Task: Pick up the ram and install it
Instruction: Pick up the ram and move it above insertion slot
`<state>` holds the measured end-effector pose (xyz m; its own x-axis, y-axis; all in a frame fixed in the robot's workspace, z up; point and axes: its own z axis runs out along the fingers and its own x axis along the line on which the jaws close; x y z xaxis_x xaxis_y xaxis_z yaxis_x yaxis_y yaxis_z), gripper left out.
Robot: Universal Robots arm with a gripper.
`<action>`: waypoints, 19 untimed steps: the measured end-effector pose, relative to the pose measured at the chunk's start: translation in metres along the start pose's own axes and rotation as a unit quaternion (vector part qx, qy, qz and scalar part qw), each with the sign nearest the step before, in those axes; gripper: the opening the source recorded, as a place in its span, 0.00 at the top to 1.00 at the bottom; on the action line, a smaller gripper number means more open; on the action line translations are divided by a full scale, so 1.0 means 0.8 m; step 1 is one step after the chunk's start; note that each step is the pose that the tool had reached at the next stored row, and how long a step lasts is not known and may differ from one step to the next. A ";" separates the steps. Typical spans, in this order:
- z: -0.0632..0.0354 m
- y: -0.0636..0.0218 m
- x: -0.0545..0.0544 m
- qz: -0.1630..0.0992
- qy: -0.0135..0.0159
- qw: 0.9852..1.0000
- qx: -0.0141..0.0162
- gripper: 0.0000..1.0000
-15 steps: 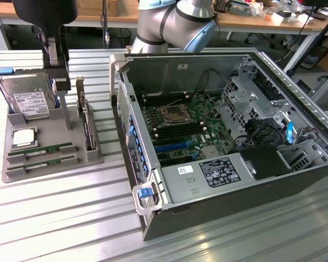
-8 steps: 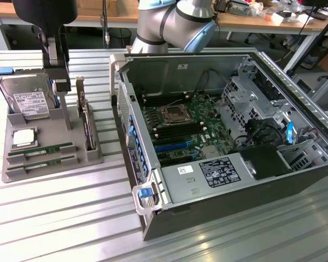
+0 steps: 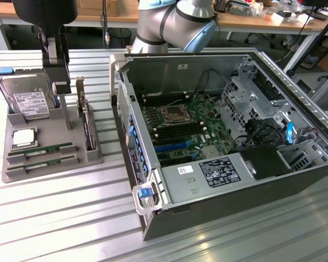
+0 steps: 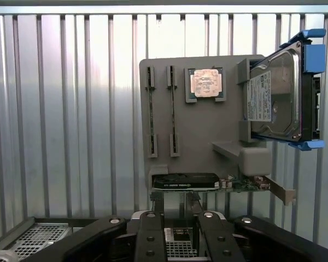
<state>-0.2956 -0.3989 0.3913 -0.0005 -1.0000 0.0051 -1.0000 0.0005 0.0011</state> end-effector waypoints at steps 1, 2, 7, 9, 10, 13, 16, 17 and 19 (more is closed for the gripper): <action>0.000 0.001 0.000 0.000 0.000 1.000 0.000 0.70; 0.000 0.001 0.000 0.000 0.000 1.000 0.000 0.70; 0.002 0.005 0.000 0.000 0.000 1.000 0.000 0.70; 0.003 0.006 0.000 0.000 0.000 1.000 0.000 0.70; 0.004 0.007 0.000 0.000 0.000 1.000 0.000 0.70; 0.006 0.008 0.000 0.000 0.000 1.000 0.000 0.70; 0.008 0.009 0.000 0.000 0.000 1.000 0.000 0.70; 0.009 0.009 0.000 0.000 -0.001 1.000 0.000 0.70; 0.010 0.010 0.000 0.000 -0.001 1.000 0.000 0.70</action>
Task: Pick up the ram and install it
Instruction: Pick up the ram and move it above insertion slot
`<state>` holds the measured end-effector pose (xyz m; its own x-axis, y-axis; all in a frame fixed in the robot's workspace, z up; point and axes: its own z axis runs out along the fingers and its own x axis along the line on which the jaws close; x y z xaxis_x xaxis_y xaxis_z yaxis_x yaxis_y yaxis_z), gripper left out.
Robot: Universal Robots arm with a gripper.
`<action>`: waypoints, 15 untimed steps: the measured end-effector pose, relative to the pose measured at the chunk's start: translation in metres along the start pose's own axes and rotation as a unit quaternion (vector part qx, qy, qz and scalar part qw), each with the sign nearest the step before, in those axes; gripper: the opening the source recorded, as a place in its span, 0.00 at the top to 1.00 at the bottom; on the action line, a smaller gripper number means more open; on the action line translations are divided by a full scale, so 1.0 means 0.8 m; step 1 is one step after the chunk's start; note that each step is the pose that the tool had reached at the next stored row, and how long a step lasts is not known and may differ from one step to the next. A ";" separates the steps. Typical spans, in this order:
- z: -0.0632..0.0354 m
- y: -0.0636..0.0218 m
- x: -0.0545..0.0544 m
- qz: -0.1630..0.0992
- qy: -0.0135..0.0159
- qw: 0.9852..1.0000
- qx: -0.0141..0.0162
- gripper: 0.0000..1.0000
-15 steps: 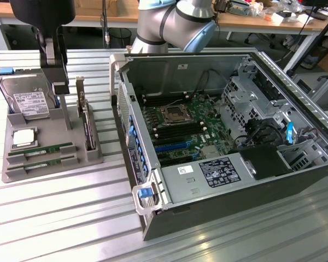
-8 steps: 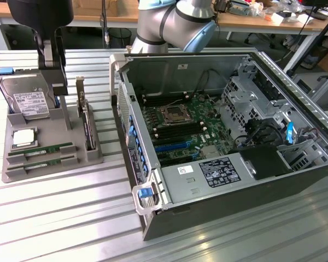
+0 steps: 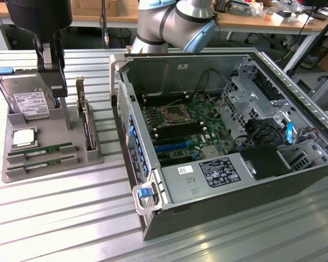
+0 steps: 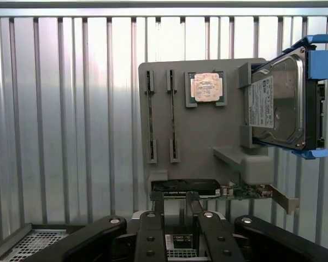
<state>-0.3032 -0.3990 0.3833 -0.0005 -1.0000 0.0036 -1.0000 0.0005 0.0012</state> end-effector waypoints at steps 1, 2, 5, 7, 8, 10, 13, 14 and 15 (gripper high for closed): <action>0.001 0.000 0.000 0.000 0.000 1.000 0.000 0.70; 0.002 0.000 0.000 0.000 0.000 1.000 0.000 0.70; 0.004 0.000 0.000 0.000 -0.001 1.000 0.000 0.70; 0.006 0.000 0.000 0.000 -0.002 1.000 0.000 0.70; 0.007 0.000 0.000 0.000 -0.002 1.000 0.000 0.70; 0.010 0.000 0.000 0.000 -0.002 1.000 0.000 0.70; 0.012 0.000 0.000 0.000 -0.003 1.000 0.000 0.70; 0.013 0.000 0.000 0.000 -0.003 1.000 0.000 0.70; 0.014 0.000 0.000 0.000 -0.003 1.000 0.000 0.70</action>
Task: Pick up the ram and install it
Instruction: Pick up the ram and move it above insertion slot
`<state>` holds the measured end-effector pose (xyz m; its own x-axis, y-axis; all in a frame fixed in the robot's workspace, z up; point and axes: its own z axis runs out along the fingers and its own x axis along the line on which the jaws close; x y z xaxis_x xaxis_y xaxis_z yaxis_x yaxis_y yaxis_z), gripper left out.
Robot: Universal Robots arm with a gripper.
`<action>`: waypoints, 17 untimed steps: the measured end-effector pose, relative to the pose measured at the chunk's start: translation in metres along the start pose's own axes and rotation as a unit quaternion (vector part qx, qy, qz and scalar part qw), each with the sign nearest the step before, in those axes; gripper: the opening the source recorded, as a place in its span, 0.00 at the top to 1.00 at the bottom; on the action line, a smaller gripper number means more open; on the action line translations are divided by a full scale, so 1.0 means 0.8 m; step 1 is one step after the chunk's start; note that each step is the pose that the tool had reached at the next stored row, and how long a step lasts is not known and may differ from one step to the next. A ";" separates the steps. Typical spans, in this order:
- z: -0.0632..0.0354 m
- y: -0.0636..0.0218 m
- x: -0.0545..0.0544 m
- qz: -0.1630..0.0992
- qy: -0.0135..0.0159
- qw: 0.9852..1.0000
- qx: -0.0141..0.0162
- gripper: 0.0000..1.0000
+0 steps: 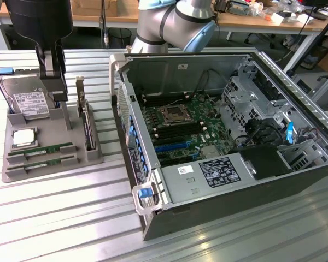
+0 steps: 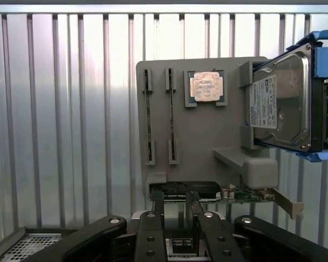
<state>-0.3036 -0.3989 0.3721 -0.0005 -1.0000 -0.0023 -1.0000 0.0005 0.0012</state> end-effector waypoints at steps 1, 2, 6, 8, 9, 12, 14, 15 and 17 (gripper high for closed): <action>0.001 0.000 0.000 0.000 0.000 1.000 0.000 0.70; 0.001 0.000 0.000 0.000 0.000 1.000 0.000 0.70; 0.005 0.000 0.000 0.000 -0.001 1.000 0.000 0.70; 0.006 0.000 0.000 0.000 -0.001 1.000 0.000 0.70; 0.007 0.000 0.000 0.000 -0.001 1.000 0.000 0.70; 0.010 0.000 0.000 0.000 -0.001 1.000 0.000 0.70; 0.012 0.000 0.000 0.000 -0.001 1.000 0.000 0.70; 0.012 0.000 0.000 0.000 -0.001 1.000 0.000 0.70; 0.014 0.000 0.000 0.000 -0.001 1.000 0.000 0.70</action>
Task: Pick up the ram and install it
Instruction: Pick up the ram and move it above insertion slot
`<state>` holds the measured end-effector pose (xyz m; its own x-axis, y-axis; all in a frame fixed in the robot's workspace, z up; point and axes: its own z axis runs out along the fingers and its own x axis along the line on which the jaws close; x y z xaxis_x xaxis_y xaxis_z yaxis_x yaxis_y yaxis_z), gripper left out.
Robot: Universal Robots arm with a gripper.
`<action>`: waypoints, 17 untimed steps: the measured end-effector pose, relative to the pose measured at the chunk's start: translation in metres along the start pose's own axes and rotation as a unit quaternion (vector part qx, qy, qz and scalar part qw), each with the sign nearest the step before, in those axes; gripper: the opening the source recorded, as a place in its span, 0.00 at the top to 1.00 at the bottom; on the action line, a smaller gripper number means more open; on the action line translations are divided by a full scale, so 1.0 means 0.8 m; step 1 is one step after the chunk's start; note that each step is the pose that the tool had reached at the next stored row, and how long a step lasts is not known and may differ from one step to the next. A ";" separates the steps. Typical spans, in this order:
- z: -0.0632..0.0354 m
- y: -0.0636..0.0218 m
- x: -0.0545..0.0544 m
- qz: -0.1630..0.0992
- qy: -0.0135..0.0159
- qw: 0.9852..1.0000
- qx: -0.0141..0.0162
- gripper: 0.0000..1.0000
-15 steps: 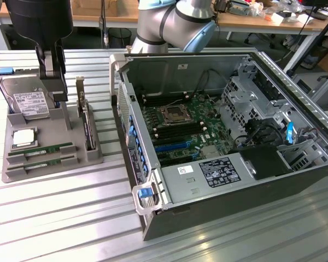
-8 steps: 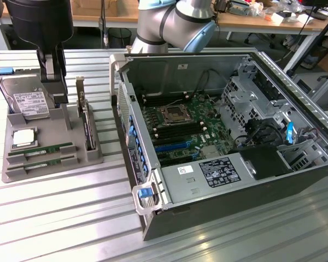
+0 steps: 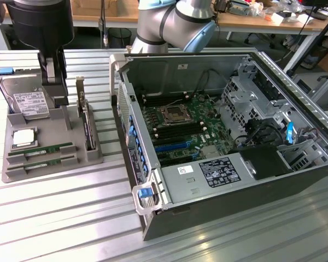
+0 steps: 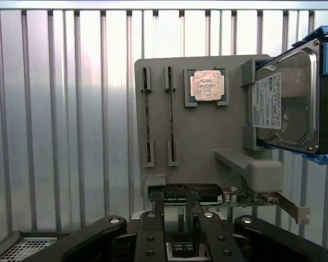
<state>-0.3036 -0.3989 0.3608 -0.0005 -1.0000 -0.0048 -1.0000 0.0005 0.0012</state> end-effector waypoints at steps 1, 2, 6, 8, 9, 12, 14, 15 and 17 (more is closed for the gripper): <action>0.000 0.000 0.000 0.000 0.000 1.000 0.000 0.70; 0.001 0.000 0.000 0.000 0.000 1.000 0.000 0.70; 0.005 0.000 0.000 0.000 0.000 1.000 0.000 0.70; 0.007 0.000 0.000 0.000 -0.001 1.000 0.000 0.70; 0.008 0.000 0.000 0.000 -0.001 1.000 0.000 0.70; 0.010 0.000 0.000 0.000 -0.001 1.000 0.000 0.70; 0.012 0.000 0.000 0.000 -0.001 1.000 0.000 0.70; 0.012 0.000 0.000 0.000 -0.001 1.000 0.000 0.70; 0.014 0.000 0.000 0.000 -0.001 1.000 0.000 0.70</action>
<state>-0.3036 -0.3989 0.3497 -0.0006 -1.0000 -0.0066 -1.0000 0.0005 0.0013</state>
